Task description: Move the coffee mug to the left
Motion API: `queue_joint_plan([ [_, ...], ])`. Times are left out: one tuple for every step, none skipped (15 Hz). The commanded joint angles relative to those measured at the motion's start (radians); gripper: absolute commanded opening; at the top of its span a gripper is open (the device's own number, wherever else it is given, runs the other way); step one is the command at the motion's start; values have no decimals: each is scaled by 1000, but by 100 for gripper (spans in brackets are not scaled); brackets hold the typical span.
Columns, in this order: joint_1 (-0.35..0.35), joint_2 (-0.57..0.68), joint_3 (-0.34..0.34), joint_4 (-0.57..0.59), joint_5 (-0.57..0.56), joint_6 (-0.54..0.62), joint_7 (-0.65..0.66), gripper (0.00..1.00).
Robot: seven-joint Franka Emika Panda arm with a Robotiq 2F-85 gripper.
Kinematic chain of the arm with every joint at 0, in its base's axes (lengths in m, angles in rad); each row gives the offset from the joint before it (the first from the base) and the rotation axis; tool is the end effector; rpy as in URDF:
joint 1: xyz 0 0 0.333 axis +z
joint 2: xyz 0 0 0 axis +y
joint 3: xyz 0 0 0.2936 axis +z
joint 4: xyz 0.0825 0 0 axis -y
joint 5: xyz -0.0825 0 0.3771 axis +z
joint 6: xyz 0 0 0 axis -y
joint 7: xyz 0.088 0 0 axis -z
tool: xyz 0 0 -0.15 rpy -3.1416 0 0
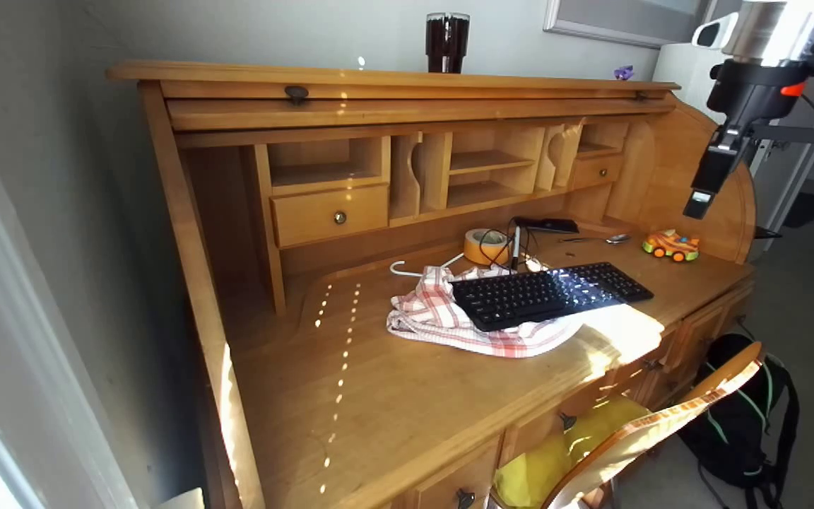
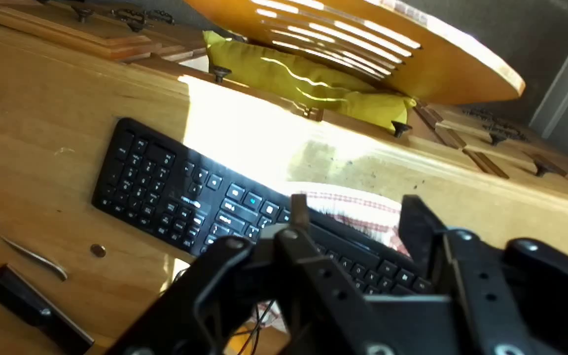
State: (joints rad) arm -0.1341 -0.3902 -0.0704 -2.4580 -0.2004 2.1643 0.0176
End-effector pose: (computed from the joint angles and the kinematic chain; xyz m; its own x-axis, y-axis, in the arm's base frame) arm 0.4263 -0.1028 0.3883 0.9901 -0.1064 0.0912 -0.1191 -0.9819 0.1470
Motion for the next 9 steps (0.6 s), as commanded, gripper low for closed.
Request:
queue_joint_plan([
  [6,63,33,107,12,31,112,18],
  [9,75,39,136,14,42,130,11],
  [10,85,44,161,11,56,145,5],
  [12,98,45,190,15,73,151,0],
  [19,110,42,215,25,97,142,0],
  [22,122,42,236,28,124,137,0],
  [30,135,37,263,45,150,122,0],
  [34,147,36,283,51,192,115,0],
  [37,159,37,302,55,229,110,0],
])
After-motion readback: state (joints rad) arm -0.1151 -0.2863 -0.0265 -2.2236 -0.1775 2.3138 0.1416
